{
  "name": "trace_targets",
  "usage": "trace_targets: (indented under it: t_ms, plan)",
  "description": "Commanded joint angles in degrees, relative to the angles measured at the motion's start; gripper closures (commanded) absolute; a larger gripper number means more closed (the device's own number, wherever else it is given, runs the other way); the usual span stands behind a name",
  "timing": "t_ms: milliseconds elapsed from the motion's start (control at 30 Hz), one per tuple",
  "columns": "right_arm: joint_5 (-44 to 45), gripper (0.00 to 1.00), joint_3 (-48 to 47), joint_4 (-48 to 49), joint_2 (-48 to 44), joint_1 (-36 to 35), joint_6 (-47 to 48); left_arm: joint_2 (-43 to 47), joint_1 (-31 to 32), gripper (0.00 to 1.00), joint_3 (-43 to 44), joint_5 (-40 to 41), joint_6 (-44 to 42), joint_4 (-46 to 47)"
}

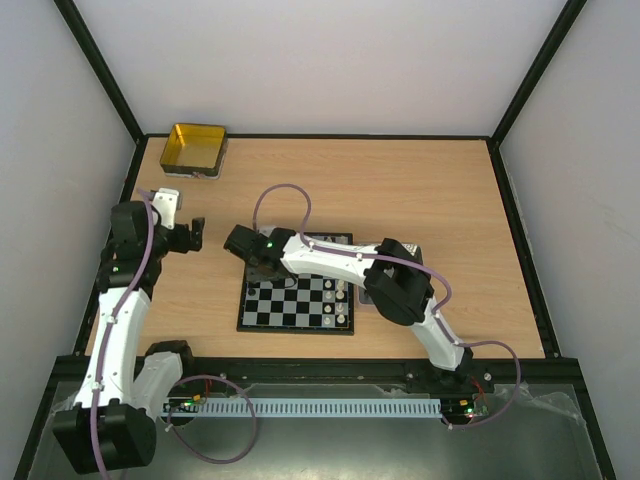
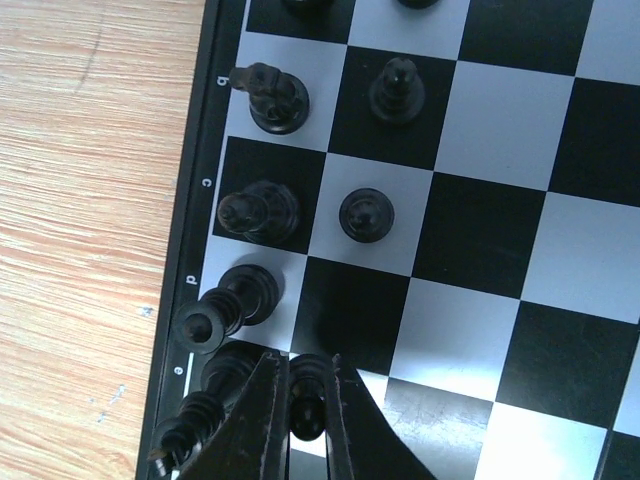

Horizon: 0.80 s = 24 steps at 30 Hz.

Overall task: Set up the chess pieces on the board
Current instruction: Place the chess piece on the chessboard.

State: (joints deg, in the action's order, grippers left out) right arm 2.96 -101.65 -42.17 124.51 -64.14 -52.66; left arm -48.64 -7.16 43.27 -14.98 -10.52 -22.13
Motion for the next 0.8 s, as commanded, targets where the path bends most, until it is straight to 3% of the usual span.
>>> trace_targets:
  t_ms: [0, 133, 767]
  plan:
    - [0.64, 0.93, -1.54, -1.55, 1.22, 0.41, 0.71, 0.53, -0.84, 0.01, -0.4, 6.22, 3.22, 3.1]
    - [0.79, 0.93, -1.3, -1.51, 1.65, 0.51, 0.58, 1.5, -0.89, 0.01, -1.03, 9.51, 4.53, 4.38]
    - [1.48, 0.92, -1.26, -1.42, 2.12, 2.18, 1.06, 1.43, -0.88, 0.01, -1.13, 7.53, 4.08, 3.85]
